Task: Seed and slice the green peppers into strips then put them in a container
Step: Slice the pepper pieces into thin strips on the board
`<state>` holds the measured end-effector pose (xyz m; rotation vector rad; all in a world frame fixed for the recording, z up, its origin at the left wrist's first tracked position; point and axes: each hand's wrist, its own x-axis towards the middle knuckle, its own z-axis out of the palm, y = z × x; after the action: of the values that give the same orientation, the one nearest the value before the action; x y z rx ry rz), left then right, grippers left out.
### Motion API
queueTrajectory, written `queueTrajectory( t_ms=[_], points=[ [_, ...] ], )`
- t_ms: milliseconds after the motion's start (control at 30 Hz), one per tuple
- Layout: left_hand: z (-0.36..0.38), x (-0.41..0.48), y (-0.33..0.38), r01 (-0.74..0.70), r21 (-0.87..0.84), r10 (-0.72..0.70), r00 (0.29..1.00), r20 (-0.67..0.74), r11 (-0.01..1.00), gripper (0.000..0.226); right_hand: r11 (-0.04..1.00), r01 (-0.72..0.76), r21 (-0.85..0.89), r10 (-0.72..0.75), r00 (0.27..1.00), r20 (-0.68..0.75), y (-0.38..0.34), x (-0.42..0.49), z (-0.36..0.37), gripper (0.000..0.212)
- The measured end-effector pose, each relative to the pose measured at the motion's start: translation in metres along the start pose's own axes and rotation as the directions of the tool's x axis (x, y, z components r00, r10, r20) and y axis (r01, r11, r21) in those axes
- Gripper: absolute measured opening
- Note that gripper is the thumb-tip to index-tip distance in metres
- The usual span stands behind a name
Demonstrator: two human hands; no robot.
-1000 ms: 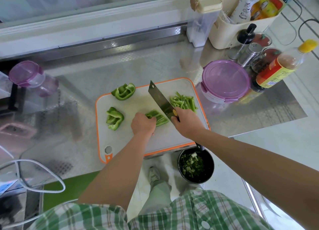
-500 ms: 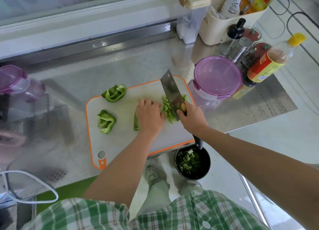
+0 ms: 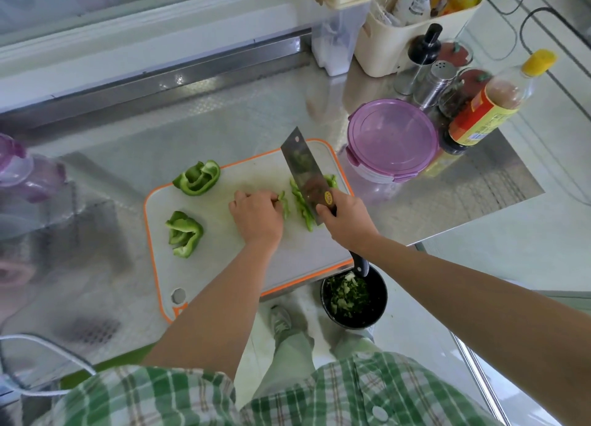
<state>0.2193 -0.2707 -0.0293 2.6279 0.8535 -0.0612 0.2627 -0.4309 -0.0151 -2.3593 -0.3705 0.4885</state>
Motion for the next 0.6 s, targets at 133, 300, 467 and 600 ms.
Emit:
queueTrajectory(
  t_ms=[133, 300, 467, 600],
  points=[
    [-0.0025, 0.0020, -0.0019, 0.025, 0.172, -0.023, 1.000, -0.015, 0.985, 0.022, 1.000, 0.011, -0.008, -0.011, 1.000, 0.010, -0.0029, 0.0027, 0.0011, 0.034],
    [-0.0006, 0.0024, -0.0040, 0.008, 0.164, -0.017, 0.998, 0.055, 0.986, 0.029, 1.000, 0.022, -0.008, -0.022, 1.000, 0.014, -0.0018, 0.0037, 0.0035, 0.031],
    [0.0041, 0.0002, -0.0010, -0.017, 0.108, 0.012, 0.999, 0.040, 0.994, 0.030, 1.000, 0.018, -0.015, -0.018, 1.000, 0.012, -0.0015, 0.0056, 0.0049, 0.037],
    [0.0026, -0.0012, -0.0015, -0.125, 0.203, 0.133, 0.991, -0.025, 0.971, 0.028, 1.000, 0.007, -0.007, -0.007, 1.000, 0.026, -0.0031, 0.0074, 0.0041, 0.029]
  ],
)
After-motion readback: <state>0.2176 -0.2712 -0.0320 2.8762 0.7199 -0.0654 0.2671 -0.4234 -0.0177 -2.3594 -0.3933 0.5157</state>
